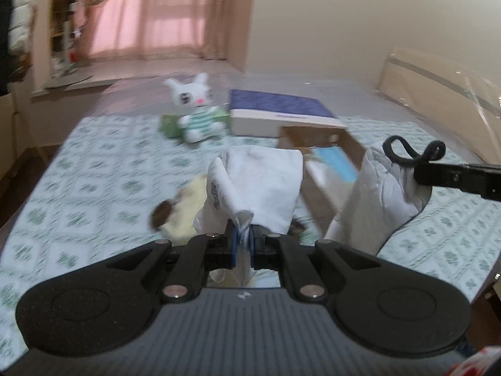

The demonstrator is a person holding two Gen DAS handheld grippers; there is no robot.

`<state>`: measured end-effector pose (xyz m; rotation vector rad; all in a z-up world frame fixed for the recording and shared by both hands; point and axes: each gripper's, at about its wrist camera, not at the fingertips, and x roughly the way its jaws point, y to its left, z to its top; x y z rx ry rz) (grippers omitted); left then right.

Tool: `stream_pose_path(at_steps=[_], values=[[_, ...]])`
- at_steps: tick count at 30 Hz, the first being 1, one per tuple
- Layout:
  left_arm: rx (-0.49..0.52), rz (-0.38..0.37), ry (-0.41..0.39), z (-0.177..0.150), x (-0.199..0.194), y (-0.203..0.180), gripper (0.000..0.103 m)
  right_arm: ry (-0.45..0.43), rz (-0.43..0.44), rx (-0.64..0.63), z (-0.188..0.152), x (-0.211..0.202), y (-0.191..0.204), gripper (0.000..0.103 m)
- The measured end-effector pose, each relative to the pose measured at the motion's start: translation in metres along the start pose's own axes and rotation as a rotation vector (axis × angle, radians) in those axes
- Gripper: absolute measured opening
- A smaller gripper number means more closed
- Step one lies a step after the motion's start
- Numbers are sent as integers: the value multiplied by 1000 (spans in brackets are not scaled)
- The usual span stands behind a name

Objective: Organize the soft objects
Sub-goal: 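Lift both white items and carry them over the cardboard box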

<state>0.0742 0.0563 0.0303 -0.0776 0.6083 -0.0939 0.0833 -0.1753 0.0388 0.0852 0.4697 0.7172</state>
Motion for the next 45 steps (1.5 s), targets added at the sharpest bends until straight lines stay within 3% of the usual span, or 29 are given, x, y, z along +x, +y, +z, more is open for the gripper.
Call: stream_pose_path(at_steps=[9,18,32,42,45], values=[[59,-141,-20,44,45,-70,7,-89,-111,10,35,-38,-55,3],[43,-203,11,76,104,-113,7,-95,-237,-16,57,-38,-111,3],[-50,-262,164,69,195,-140,7,71,-339,-49,41,19,-169,3],[-93,-225,238,64,246,-142,7,75,-262,98,22,71,-214,3],[-87,-202,262,62,262,-144,7,117,-284,138,16,89,-227,3]])
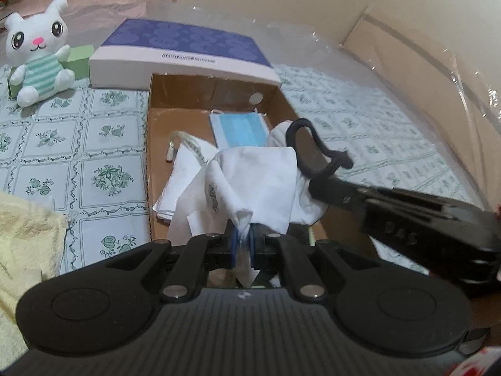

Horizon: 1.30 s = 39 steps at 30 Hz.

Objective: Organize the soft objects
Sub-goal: 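Lift both white items and carry them over the cardboard box, then lower both white items into the box and open both tools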

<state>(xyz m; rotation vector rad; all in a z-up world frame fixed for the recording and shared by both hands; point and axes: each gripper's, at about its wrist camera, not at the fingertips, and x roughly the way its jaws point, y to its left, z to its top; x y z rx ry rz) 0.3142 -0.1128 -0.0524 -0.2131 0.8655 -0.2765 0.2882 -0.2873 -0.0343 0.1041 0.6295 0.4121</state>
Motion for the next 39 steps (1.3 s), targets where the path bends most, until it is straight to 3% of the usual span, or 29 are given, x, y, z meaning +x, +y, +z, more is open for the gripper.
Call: stream_pose_path(at_steps=[5,12,19,26,29,31,34,39], values=[[23,41,34,1,23,0,7,108,-51,66,-9,34,-16,3],[75,97,69,3,49,-7,7,183,-130,40,-19,60,-22,3],[115,121,80,4,59,-8,8,180,-150,33,-22,61,-23,3],[137,127,69,3,52,-9,19,166,-127,45,-22,49,-22,6],[145,118,55,2,43,-9,28,145,-108,56,-22,38,-21,25],[142,119,43,2,36,-9,31,128,-95,72,-22,31,-20,50],[127,102,32,2,25,-5,39,81,-79,98,-22,15,-18,59],[133,80,3,-1,3,-5,43,41,-63,124,-22,-9,-14,63]])
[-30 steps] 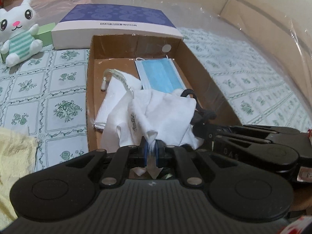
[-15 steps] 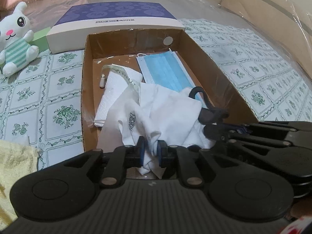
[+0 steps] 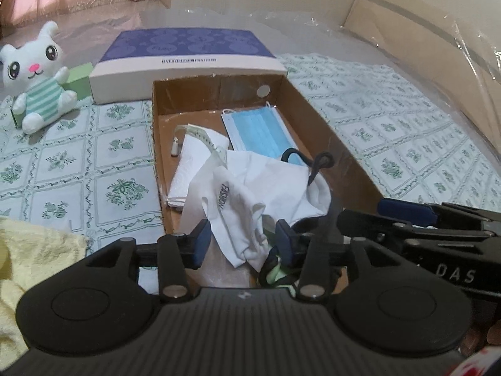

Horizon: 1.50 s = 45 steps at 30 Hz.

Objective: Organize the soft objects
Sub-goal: 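Lower both white items into the box and open both tools, then withdraw both tools from the box toward the yellow towel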

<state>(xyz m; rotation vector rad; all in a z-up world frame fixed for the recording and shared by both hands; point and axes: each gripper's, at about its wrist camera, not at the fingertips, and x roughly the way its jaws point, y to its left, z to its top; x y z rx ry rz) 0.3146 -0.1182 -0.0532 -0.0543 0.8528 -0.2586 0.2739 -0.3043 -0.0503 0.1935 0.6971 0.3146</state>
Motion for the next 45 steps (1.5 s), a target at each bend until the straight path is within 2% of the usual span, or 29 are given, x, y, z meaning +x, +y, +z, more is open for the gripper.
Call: stream_pose_path(at_steps=[15,22,31,45], values=[[19,-18,-65,-12,-75,-5,49,-58,5,65,-9,-62,11,64],[7,-29,-81,-24,-108,-5,56,-82,4,98,-18,-87,19,64],[0,12,-86,-53,-149,2,56,-99,23,140,-31,-117,36,64],[-27,58,-124,-98,-215,24,56,-110,30,49,-58,-155,85,64]])
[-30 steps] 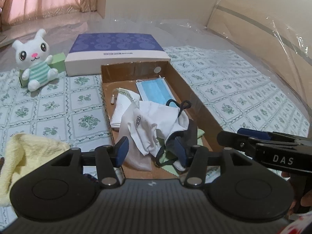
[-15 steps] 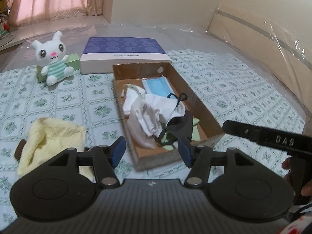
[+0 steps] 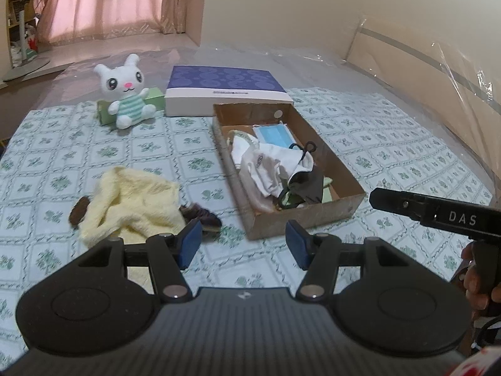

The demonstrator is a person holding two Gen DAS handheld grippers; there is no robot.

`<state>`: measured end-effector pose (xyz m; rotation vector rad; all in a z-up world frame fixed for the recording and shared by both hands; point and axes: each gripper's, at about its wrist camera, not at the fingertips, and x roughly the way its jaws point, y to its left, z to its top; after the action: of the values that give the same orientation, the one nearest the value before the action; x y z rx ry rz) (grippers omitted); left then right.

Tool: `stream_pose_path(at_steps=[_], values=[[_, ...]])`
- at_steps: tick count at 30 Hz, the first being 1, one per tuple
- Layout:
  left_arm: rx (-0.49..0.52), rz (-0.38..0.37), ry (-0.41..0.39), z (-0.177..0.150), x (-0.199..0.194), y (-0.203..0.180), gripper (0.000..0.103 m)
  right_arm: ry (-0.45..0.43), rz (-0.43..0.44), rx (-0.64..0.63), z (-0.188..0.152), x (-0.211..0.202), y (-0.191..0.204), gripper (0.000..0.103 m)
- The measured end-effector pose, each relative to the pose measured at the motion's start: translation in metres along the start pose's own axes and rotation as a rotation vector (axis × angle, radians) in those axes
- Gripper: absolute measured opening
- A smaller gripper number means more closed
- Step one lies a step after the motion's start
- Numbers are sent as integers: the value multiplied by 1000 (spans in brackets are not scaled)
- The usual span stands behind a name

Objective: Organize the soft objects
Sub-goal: 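Withdraw both tools from the box toward the yellow towel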

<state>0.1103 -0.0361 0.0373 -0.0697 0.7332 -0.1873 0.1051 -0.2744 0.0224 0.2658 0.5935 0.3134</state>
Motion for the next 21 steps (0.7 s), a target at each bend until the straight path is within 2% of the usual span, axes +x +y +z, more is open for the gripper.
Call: stream_pose_path(at_steps=[10,21], values=[[-44,54,7,-27,-29,22,57,49,51,-54,-24,-5,30,64],[-78,130,23,-51,-42,44,60,124,100,-84,-46,11,53,64]])
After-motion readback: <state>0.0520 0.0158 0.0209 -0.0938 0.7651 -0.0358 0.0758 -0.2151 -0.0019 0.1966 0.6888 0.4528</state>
